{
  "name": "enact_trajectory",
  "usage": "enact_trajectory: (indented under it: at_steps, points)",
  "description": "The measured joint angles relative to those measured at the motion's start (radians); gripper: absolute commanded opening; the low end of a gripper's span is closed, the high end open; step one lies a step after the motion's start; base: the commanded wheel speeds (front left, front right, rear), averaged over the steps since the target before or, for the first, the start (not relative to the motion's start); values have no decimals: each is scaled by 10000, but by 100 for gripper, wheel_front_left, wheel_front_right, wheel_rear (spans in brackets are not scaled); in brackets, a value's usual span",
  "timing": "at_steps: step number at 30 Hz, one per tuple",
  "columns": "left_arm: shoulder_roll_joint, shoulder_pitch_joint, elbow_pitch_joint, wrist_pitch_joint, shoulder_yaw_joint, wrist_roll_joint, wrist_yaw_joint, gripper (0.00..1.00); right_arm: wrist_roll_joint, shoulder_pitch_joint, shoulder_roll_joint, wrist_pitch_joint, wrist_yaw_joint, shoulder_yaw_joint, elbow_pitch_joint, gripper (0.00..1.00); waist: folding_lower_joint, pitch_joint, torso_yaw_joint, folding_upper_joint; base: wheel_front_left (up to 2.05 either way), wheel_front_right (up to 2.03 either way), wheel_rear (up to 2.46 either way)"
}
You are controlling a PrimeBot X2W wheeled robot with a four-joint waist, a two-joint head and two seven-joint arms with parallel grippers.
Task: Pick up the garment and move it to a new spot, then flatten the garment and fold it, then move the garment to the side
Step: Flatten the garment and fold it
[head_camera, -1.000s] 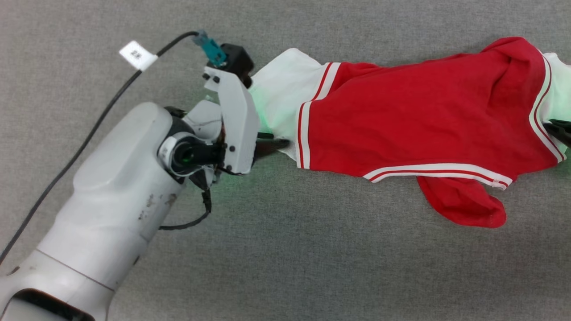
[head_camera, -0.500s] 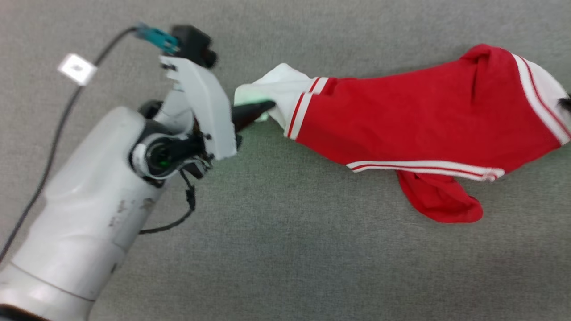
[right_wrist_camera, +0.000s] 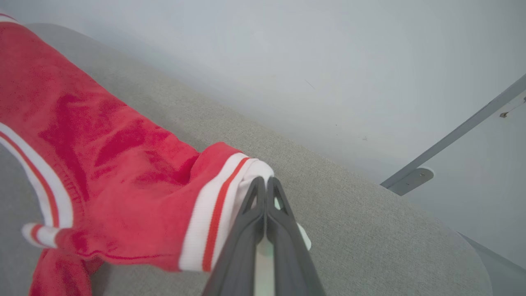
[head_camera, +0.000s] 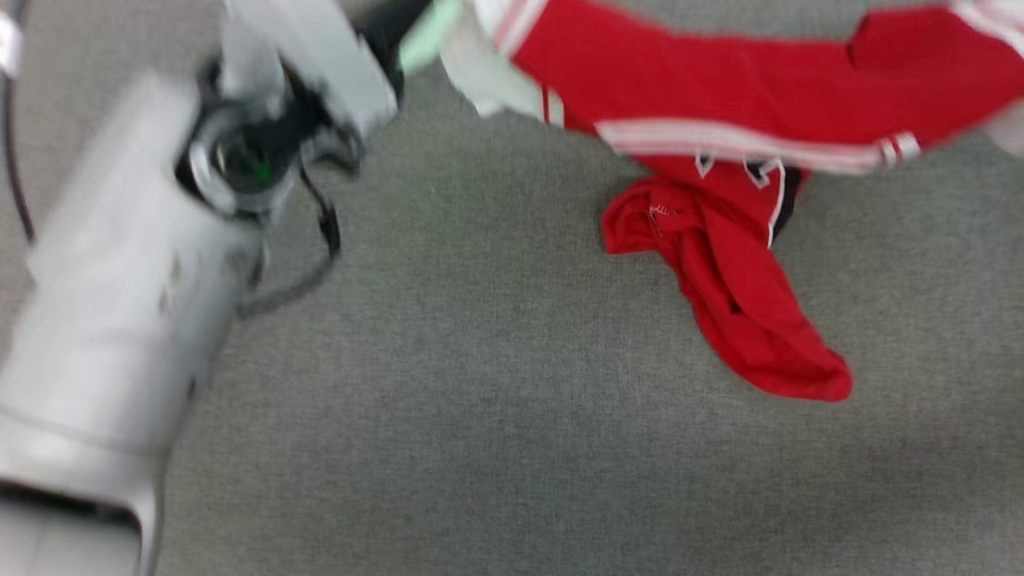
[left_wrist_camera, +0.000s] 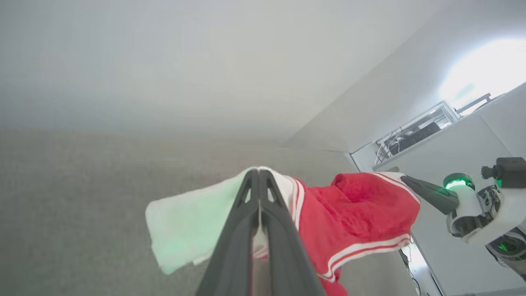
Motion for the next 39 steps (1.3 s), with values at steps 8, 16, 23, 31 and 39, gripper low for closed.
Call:
enact_trajectory:
  at_steps: [8,16,23,31,39]
  points:
    - [-495,-3803,2704,-2034,504,1294,339,0,332,-3054,2251,-362,0,-1593,3371,0,0,978,-136,0,0,0,0]
    - [-750,-6283,4305,-4334,1329,1496,-194,0,-746,-5057,3960,-2437,0,-2265,5846,0,0,1247,-446,0,0,0,0]
    - [-441,-5398,4740,-4088,1014,1367,-533,0,-546,-4129,3912,-2069,0,-1601,5469,0,0,691,-445,0,0,0,0]
    - [447,-1127,2784,-1988,-50,368,-570,0,472,-1365,2326,-1204,0,-562,3262,0,0,-28,-403,0,0,0,0]
    - [2383,3459,-380,-1423,-92,-895,-577,0,1480,1472,909,-901,2,107,851,0,0,-850,-374,0,0,0,0]
